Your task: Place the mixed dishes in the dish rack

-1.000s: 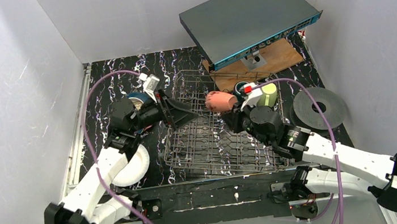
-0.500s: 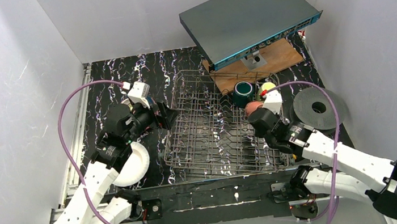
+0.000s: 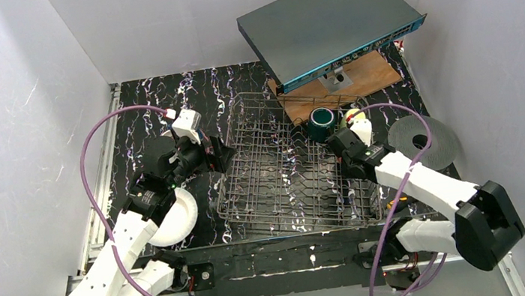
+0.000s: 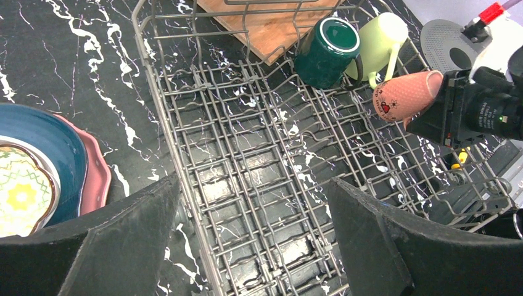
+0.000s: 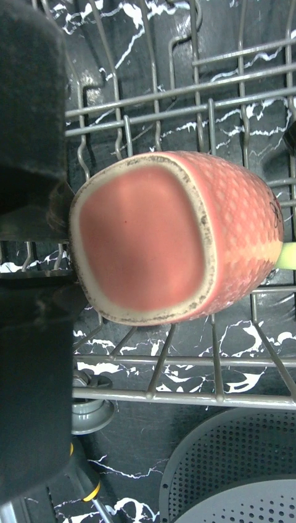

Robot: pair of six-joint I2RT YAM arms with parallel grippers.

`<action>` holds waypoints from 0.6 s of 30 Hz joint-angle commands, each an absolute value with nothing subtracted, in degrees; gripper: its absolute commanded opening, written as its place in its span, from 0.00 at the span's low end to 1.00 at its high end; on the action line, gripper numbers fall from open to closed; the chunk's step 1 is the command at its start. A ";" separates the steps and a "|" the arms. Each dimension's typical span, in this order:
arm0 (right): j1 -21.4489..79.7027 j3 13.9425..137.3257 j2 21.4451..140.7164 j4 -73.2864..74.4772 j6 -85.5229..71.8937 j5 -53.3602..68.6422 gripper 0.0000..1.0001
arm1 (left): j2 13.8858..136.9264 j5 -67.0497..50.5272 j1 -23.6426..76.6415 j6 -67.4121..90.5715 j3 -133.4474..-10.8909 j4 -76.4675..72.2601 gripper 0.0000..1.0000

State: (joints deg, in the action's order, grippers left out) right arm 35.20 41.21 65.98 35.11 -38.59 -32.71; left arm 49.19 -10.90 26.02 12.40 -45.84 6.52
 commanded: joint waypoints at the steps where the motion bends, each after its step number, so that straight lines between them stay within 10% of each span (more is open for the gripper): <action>1: 33.64 45.44 69.85 36.08 -39.68 -36.11 0.01 | 49.22 -9.95 26.37 11.32 -47.06 7.47 0.88; 10: 32.87 48.45 77.30 38.81 -40.84 -35.94 0.09 | 48.74 -8.61 26.46 10.99 -46.93 7.73 0.88; 18: 32.87 46.47 73.68 37.74 -40.27 -34.48 0.57 | 48.69 -7.31 26.63 10.40 -47.10 8.38 0.88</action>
State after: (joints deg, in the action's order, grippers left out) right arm 32.99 45.34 77.19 38.54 -40.14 -33.36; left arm 49.30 -9.10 26.22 11.60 -45.84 7.86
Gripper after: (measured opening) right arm 0.502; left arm 0.880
